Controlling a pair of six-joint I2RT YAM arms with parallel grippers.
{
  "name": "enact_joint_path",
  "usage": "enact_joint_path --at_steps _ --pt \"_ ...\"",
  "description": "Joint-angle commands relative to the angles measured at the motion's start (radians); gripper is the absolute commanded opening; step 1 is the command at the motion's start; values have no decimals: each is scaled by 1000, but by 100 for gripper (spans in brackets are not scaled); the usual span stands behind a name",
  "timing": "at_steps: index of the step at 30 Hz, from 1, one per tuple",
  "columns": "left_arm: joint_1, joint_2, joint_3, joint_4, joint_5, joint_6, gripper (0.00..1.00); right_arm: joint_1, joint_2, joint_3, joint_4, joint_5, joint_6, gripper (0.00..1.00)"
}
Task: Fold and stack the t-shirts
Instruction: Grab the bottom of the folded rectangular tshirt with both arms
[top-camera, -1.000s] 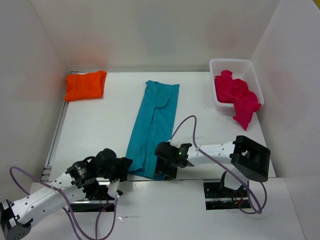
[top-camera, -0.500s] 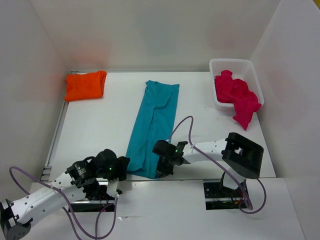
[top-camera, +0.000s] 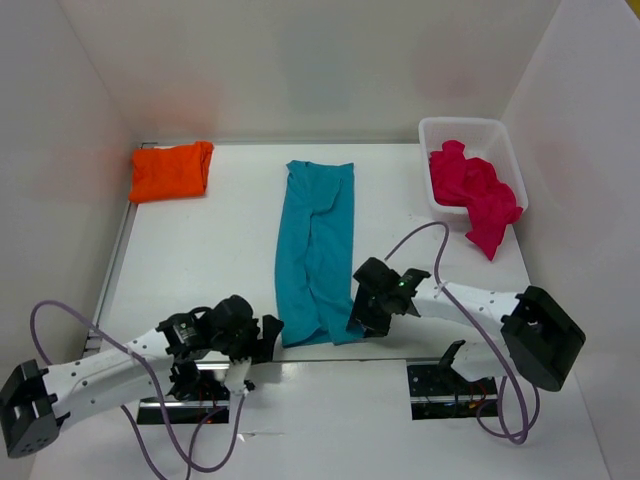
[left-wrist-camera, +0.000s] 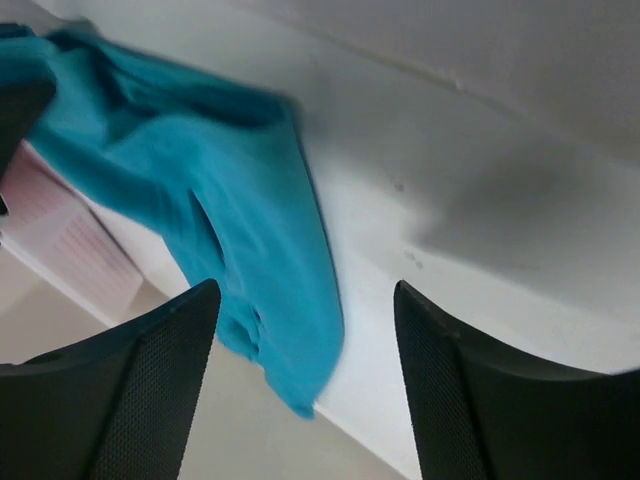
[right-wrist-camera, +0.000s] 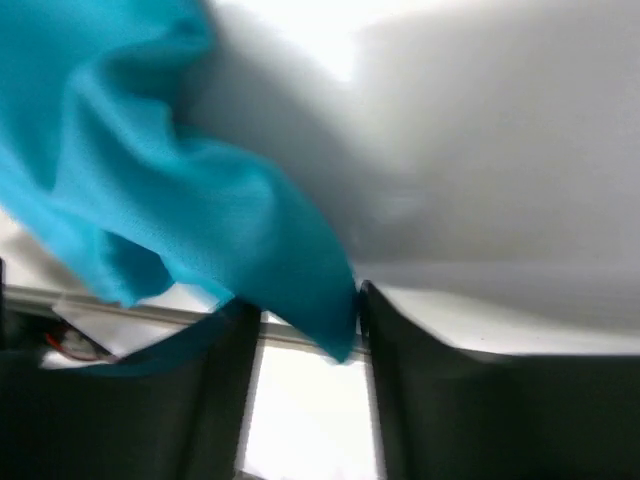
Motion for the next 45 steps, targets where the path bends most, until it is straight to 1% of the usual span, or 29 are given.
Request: enact_joint_path --at_steps 1,2,3,8,11,15,18,19,20,21,25,26,27,30,32,33,35,36,37,38,39,41,42,43,45 --pt "-48 65 67 80 93 50 80 -2 -30 -40 -44 -32 -64 57" --pt "-59 96 67 64 93 50 80 -2 -56 -49 -35 -45 -64 62" --pt "-68 108 67 55 93 50 82 -2 -72 -49 -35 -46 -64 63" --pt "-102 119 40 43 118 50 82 -2 -158 -83 -35 -55 -34 65" --pt "-125 119 39 43 144 50 74 -2 -170 -83 -35 -55 -24 65" --pt "-125 178 61 43 194 41 71 -2 -170 -92 -35 -46 -24 65" --pt "-136 286 90 72 182 7 71 -2 -170 -92 -35 -46 -24 65" --pt "-136 356 105 87 182 -11 71 -2 -170 -92 -35 -46 -24 65" --pt "-136 393 125 87 169 -33 70 -2 -170 -92 -35 -46 -15 65" --pt "-136 465 172 99 168 -94 70 -2 -170 -92 -46 -46 -15 65" --pt "-136 565 246 112 148 -208 68 -2 -170 -92 -46 -36 -15 65" --pt "-136 565 246 112 159 -208 64 -2 -170 -92 -46 -36 -15 65" --pt "-136 552 246 112 170 -208 61 -2 -170 -92 -46 -36 -15 65" --pt "-136 524 227 43 179 -208 56 -2 -161 -92 -46 -36 -15 65" --pt "-136 498 213 34 179 -217 51 -2 -132 -83 -15 -36 -15 65" --pt "-136 489 202 34 188 -228 46 -2 -120 -83 -3 -36 -15 62" --pt "-136 489 202 52 188 -248 40 -2 -69 -74 17 -46 -26 59" --pt "-136 505 202 67 188 -263 37 -2 -51 -63 26 -46 -26 59" --pt "-136 522 225 67 178 -297 28 -2 -34 -48 26 -46 -36 59" --pt "-136 537 237 78 178 -317 23 -2 -6 -39 26 -46 -49 59" --pt "-136 547 237 95 178 -333 21 -2 5 -30 26 -36 -49 59" --pt "-136 547 246 115 178 -355 22 -2 14 -5 26 -24 -58 59" --pt "-136 535 237 115 178 -355 25 -2 26 -5 26 -13 -67 59" --pt "-136 535 237 115 178 -355 27 -2 40 6 26 -13 -67 59" --pt "-136 535 223 115 178 -346 27 -2 72 16 43 -22 -78 58"
